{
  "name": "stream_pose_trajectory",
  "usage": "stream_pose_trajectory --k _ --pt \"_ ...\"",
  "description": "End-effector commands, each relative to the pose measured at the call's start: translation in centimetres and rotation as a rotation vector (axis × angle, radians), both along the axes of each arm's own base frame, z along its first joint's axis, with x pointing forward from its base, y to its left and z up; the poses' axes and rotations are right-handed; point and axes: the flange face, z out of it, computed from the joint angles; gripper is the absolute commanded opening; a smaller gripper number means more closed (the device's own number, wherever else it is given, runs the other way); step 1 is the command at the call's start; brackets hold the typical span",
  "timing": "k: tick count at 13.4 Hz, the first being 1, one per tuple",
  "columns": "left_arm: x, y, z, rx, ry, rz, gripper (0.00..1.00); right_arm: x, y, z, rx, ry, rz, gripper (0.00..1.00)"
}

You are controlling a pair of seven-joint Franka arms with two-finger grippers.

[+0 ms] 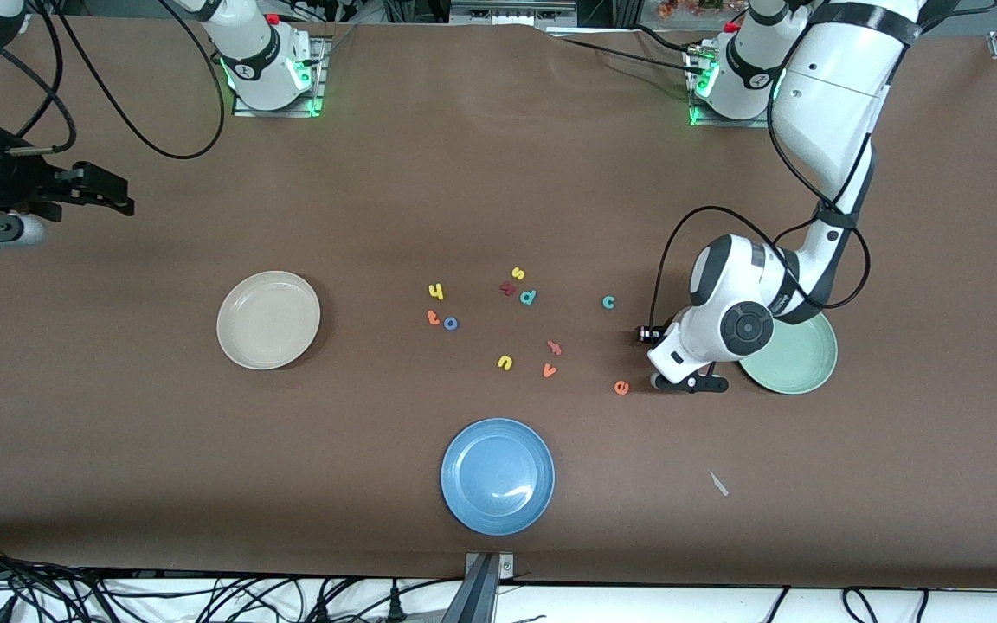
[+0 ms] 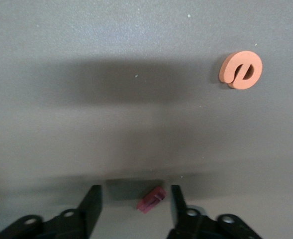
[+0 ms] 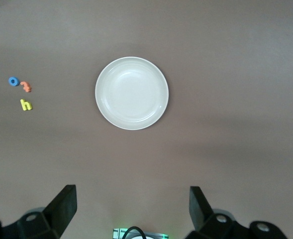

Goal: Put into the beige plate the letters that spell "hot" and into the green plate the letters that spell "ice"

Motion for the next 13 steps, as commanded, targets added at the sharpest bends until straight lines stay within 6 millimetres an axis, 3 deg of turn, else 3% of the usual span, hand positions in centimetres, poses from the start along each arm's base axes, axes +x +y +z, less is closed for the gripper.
stream_pose_trajectory --k 1,2,4,8,10,13 --pt "0.1 -0.4 -0.1 -0.016 0.000 0.013 0.59 0.8 3.7 -1.2 0.010 0.027 0.038 1.00" --pt "-0.1 -0.8 -0.2 -0.016 0.001 0.007 0.59 1.6 4.5 -1.3 0.012 0.026 0.027 1.00" --pt "-0.2 -0.9 -0.2 -0.015 0.002 0.005 0.46 2.1 7.3 -2.6 0.010 0.044 0.042 1.00" --pt "-0.2 -1.0 -0.5 -0.014 0.005 0.005 0.22 2.8 15.7 -7.3 0.080 0.061 0.069 1.00" --pt "0.0 -0.6 -0.5 -0.015 0.002 0.012 0.07 2.0 20.4 -9.4 0.094 0.057 0.059 1.00" --pt "0.0 -0.6 -0.3 -0.015 0.004 0.012 0.00 -0.2 24.6 -12.8 0.089 0.025 0.014 1.00"
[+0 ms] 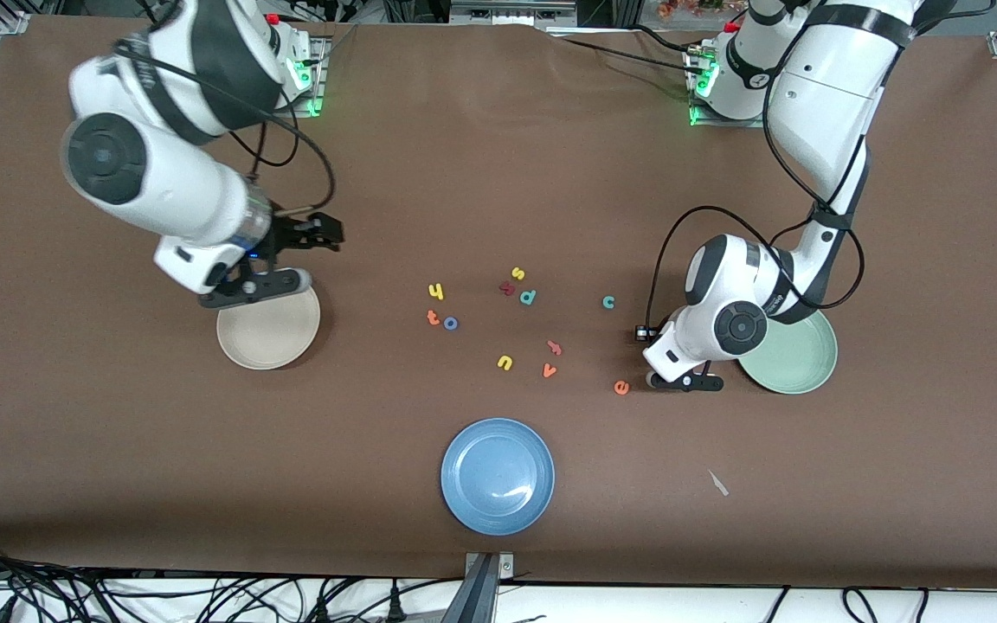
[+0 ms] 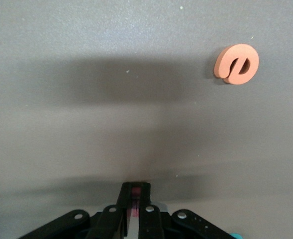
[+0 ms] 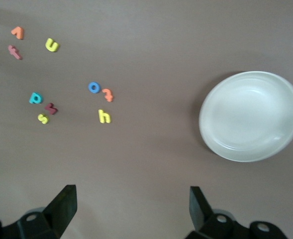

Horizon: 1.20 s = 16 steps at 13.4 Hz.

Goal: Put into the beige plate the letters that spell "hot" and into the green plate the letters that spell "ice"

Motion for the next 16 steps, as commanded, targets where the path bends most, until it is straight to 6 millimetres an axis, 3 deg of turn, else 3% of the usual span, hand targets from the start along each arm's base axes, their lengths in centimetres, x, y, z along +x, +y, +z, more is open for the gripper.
stream_pose_trajectory --k 1,3,6,8,11,13,16 --pt "0.4 0.4 0.5 -0.016 0.002 0.028 0.00 -1.7 1.8 -2.2 0.002 -0.023 -0.040 1.00" --pt "0.7 2.1 3.4 -0.009 0.028 0.035 0.00 -2.6 3.3 -4.4 -0.047 -0.052 -0.050 1.00" --pt "1.4 8.1 9.7 -0.022 0.072 0.017 0.00 -4.1 5.1 -7.4 -0.069 -0.062 -0.079 1.00" --pt "1.6 12.1 10.9 -0.032 0.088 0.015 0.00 -4.9 6.5 -10.1 -0.048 -0.072 -0.084 1.00" --pt "1.6 18.5 9.6 0.051 0.099 -0.028 0.00 -6.7 9.0 -15.2 -0.002 -0.102 -0.088 1.00" --pt "1.2 22.2 6.6 0.024 0.141 -0.047 0.00 -7.4 10.1 -18.1 -0.019 -0.118 -0.071 1.00" --pt "0.6 23.4 2.4 0.012 0.188 -0.035 0.00 -8.8 10.3 -21.1 -0.036 -0.137 -0.057 1.00"
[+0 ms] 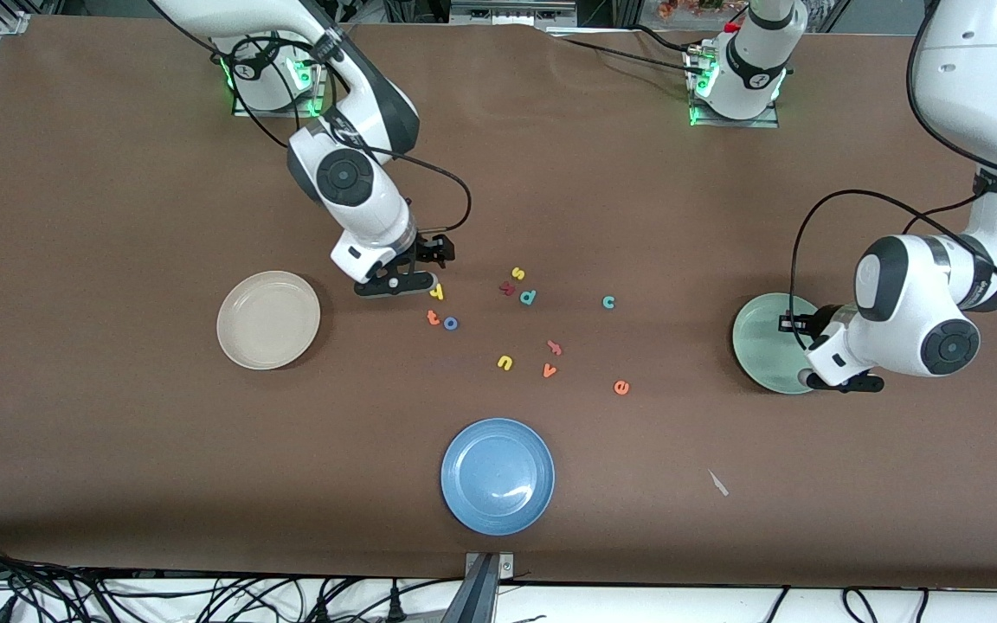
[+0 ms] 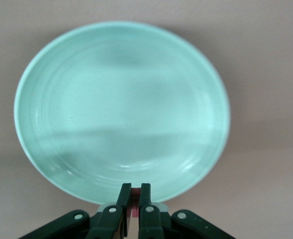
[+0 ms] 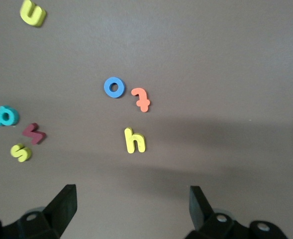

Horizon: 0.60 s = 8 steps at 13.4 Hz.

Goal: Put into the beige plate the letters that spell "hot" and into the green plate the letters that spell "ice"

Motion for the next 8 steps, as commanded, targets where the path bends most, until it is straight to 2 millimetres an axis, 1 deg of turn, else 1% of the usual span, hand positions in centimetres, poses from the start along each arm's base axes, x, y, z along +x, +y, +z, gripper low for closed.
stream_pose_trajectory --k 1,3,4,5,6,8 --pt "-0.3 -0.2 -3.0 -0.003 0.029 -0.033 0.00 -1.0 0.2 -1.8 0.002 -0.024 0.003 1.00" --pt "-0.4 -0.2 -3.4 -0.004 0.035 -0.033 0.06 -1.5 1.1 -3.3 -0.002 -0.039 0.036 0.99" --pt "-0.4 -0.2 -3.4 -0.004 0.037 -0.032 0.33 -1.6 1.2 -4.2 -0.015 -0.051 0.046 0.99" --pt "-0.2 -0.2 -3.0 -0.004 0.029 -0.031 0.81 -1.6 1.3 -4.7 -0.028 -0.063 0.052 0.99" --pt "0.1 -0.3 -2.0 0.000 0.020 -0.026 1.00 -1.9 1.7 -5.2 -0.039 -0.068 0.055 0.99" --pt "0.9 -1.1 1.6 0.004 -0.032 -0.015 1.00 -2.0 2.1 -6.0 -0.033 -0.080 0.069 0.99"
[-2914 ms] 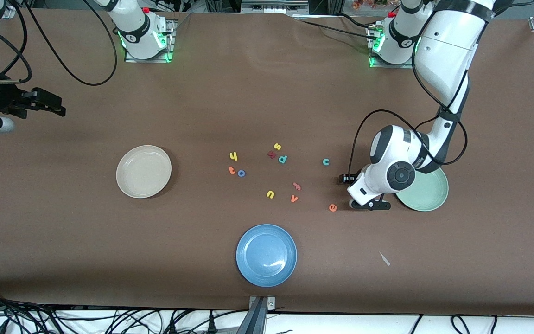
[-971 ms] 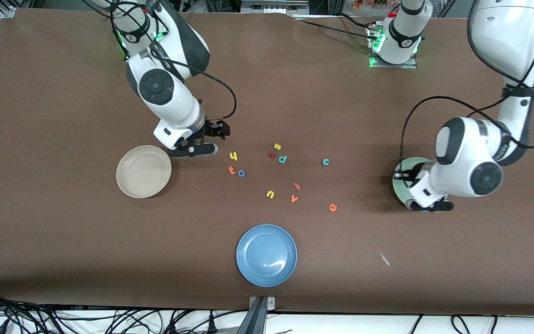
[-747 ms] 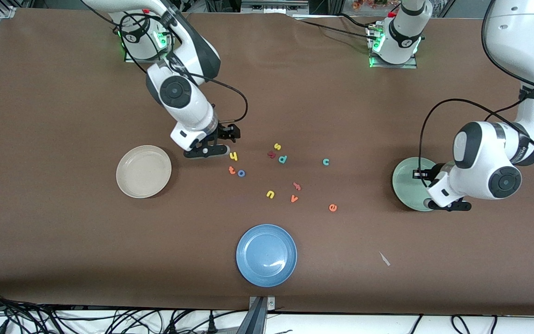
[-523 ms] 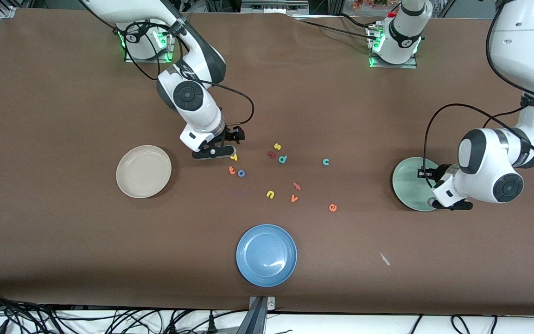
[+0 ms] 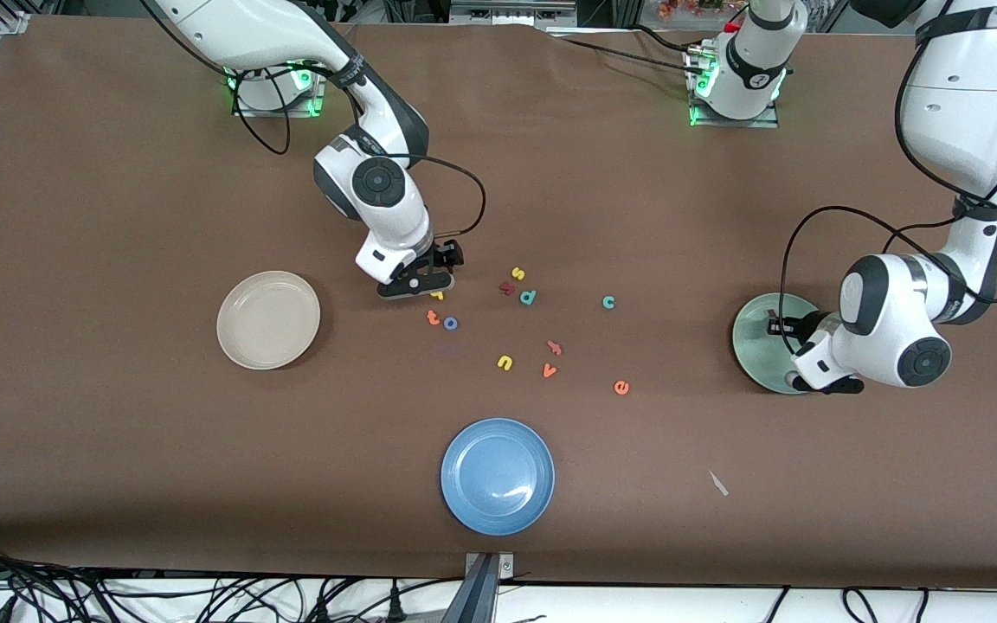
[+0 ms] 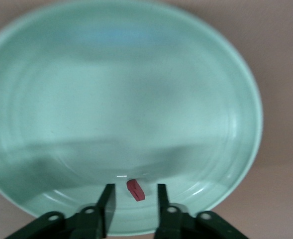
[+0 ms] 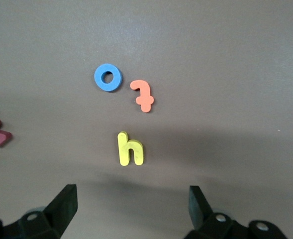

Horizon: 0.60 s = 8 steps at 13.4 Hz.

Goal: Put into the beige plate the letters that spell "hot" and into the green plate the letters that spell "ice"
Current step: 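Grasp the yellow h with the right gripper while the left gripper reaches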

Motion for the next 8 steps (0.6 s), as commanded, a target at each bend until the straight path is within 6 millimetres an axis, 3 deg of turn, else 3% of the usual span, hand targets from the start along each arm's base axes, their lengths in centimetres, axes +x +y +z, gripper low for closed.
stream_pose_trajectory --k 1,7,8 --pt "1.2 -1.1 5.8 0.026 -0.074 0.028 1.00 -0.3 0.9 -1.1 0.019 -0.027 0.007 0.99" --pt "2.6 -11.9 10.0 0.079 -0.112 0.404 1.00 -0.2 2.0 -2.8 0.051 -0.042 0.023 0.94" --pt "2.4 -13.8 10.0 0.064 -0.101 0.449 1.00 -0.1 1.9 -2.9 0.047 -0.045 0.028 0.92"
